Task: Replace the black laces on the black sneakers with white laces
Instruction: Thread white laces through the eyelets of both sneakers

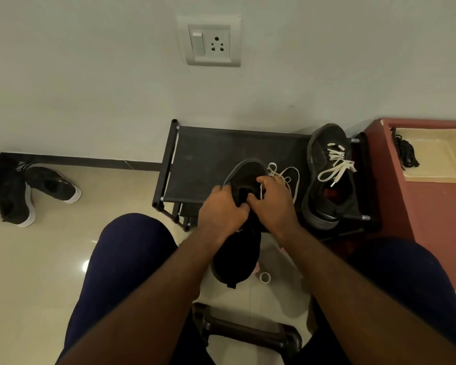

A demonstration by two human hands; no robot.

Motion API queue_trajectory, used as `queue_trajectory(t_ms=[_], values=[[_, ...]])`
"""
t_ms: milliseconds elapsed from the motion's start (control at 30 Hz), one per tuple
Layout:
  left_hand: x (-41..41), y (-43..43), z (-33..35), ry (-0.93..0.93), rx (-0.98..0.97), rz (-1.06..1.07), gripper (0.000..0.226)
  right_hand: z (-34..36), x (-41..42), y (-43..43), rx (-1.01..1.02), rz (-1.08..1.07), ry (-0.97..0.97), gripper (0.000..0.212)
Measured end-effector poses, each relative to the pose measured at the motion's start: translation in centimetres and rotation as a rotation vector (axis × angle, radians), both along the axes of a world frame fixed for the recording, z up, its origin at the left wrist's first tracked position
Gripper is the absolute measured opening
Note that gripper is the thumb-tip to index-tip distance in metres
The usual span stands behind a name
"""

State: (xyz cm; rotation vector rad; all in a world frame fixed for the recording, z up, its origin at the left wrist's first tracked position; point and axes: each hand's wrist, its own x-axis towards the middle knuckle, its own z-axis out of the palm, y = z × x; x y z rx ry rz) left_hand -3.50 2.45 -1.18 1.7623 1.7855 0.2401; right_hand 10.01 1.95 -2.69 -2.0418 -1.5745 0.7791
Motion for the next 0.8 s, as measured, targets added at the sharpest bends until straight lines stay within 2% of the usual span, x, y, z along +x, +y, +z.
queue_trajectory(t_ms=[167, 300, 433, 567, 667, 800], values=[[-0.1, 3.1, -0.7, -0.026, 0.025, 0.030, 0.046, -0.5, 0.8, 0.9, 0.029, 0.013, 0.039, 0.046], [0.5, 3.4, -1.1, 0.045, 0.080, 0.046, 0.041, -0.4, 2.1, 1.8, 0.049, 0.040, 0.093, 0.024], [0.6, 3.3, -1.1, 0.069, 0.116, 0.073, 0.041, 0.1, 3.3, 2.5, 0.029, 0.018, 0.166, 0.028], [0.5, 3.2, -1.2, 0.032, 0.131, 0.074, 0.036, 0.7, 3.1, 3.0, 0.007, 0.122, 0.071, 0.014], [0.5, 3.2, -1.2, 0.015, 0.126, 0.074, 0.034, 0.7, 2.5, 3.0, 0.000, 0.159, -0.006, 0.014], [0.5, 3.3, -1.1, 0.019, 0.115, 0.075, 0.034, 0.6, 2.2, 3.2, 0.003, 0.145, 0.012, 0.012]])
